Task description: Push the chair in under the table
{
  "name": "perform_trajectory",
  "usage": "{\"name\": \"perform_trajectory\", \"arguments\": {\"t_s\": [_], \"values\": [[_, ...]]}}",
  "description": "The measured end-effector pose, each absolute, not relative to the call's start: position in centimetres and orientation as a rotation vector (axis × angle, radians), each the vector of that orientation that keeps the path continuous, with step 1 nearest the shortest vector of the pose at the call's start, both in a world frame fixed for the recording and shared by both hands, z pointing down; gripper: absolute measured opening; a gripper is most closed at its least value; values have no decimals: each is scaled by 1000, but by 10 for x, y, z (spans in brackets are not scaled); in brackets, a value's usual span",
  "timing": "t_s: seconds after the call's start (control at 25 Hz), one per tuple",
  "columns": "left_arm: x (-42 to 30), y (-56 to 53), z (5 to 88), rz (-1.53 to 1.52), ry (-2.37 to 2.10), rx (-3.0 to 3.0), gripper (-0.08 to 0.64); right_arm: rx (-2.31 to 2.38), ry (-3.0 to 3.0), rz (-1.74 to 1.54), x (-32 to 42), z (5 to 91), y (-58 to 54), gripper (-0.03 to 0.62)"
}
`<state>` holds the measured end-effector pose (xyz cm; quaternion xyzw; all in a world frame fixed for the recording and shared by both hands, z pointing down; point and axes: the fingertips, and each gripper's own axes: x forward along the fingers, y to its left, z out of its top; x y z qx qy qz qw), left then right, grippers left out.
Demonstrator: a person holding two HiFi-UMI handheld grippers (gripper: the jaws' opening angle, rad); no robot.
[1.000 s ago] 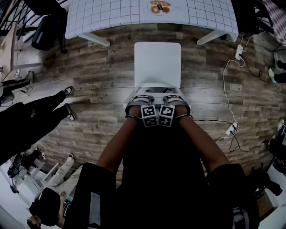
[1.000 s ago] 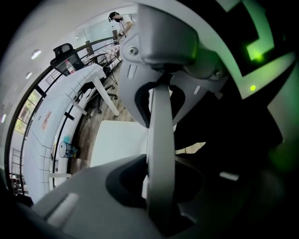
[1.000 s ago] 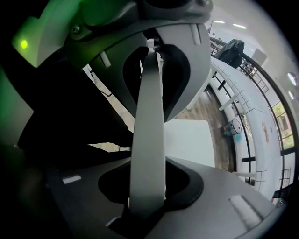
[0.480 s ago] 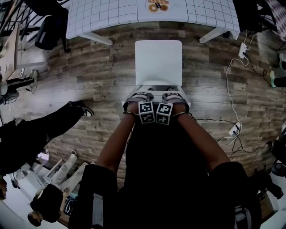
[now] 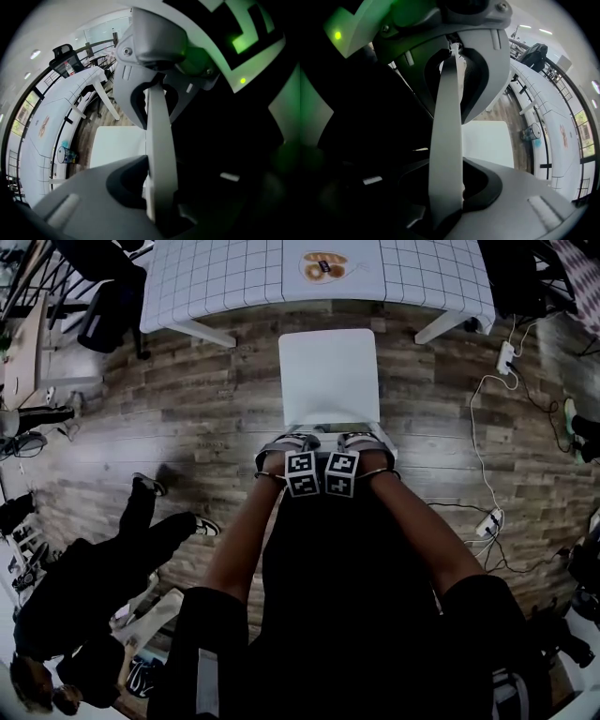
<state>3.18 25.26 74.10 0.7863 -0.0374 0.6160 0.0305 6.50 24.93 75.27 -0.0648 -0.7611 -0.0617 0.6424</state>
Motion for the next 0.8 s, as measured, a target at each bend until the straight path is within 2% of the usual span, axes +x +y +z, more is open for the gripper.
{"name": "perform_trajectory", "arguments": {"t_s": [0.8], "values": [[15, 163, 739, 1879, -131, 2405, 83, -129, -1737, -144, 47, 750, 158, 104]]}}
